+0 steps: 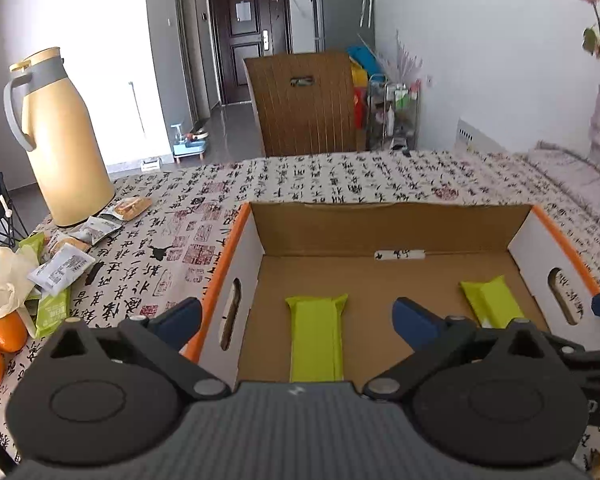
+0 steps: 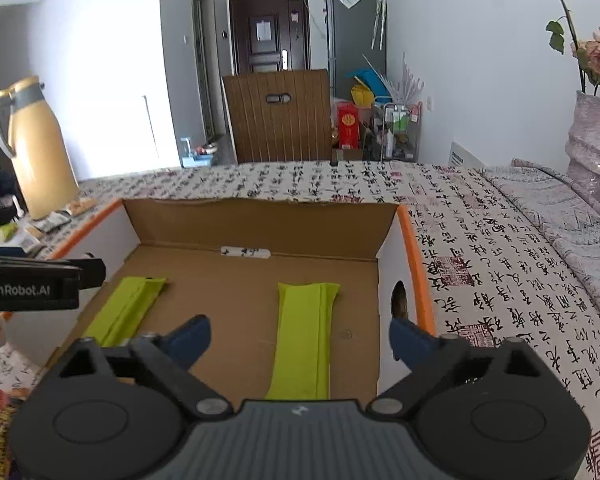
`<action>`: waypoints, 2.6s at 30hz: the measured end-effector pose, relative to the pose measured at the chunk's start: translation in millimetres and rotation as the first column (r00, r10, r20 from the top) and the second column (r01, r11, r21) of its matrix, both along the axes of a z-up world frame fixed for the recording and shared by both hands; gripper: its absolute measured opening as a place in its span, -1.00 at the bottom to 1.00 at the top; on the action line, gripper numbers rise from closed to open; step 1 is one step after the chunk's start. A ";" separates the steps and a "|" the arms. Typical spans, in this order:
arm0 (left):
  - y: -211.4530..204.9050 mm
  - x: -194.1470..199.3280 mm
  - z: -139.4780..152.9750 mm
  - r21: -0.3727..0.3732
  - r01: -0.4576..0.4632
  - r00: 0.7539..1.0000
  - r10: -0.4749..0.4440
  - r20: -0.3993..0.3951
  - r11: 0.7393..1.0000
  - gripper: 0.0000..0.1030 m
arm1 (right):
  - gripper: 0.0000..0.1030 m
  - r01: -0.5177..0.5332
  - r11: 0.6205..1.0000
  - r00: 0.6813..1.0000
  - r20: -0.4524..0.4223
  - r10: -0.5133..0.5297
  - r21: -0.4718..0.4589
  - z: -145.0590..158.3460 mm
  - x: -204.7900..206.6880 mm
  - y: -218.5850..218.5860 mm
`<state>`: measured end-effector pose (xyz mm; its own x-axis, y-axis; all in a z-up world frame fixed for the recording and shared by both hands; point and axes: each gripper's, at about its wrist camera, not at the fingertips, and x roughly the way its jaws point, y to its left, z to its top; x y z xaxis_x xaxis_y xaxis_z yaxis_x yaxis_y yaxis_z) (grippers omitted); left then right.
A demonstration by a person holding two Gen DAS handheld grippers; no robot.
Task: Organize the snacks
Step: 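Open both grippers to drop the green bars into the box, then move both tools back toward the snack pile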
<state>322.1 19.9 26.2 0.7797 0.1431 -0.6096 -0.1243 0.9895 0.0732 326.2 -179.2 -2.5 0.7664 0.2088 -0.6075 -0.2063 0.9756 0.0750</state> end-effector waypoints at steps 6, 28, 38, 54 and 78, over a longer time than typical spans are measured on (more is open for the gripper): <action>-0.1 -14.0 7.4 -0.003 -0.002 1.000 0.002 0.019 1.000 1.00 | 1.00 0.009 1.000 1.000 0.021 -0.010 0.009 7.6 -16.3 -3.7; 7.9 -132.2 26.6 -0.045 0.025 0.991 -0.019 0.131 0.999 1.00 | 1.00 -0.042 0.998 0.992 0.123 0.038 0.036 27.1 -132.7 -18.8; 5.4 -191.5 18.5 -0.074 0.065 0.985 -0.052 0.163 0.995 1.00 | 1.00 -0.068 0.998 0.991 0.120 0.066 0.011 14.1 -187.0 -24.5; 11.1 -252.0 -24.7 -0.143 0.031 0.989 -0.009 0.148 0.989 1.00 | 1.00 -0.009 1.000 0.999 0.052 0.007 0.028 -24.3 -226.9 -51.9; 5.1 -262.4 -41.2 -0.164 0.029 0.996 -0.015 0.087 0.986 1.00 | 1.00 -0.093 0.994 0.995 -0.042 0.091 -0.055 -60.0 -223.7 -35.0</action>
<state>59.8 25.0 -15.0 0.8319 0.0286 -0.5542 -0.1014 0.9897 -0.1012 102.6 -214.1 -62.5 0.7209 0.2416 -0.6495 -0.2931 0.9556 0.0302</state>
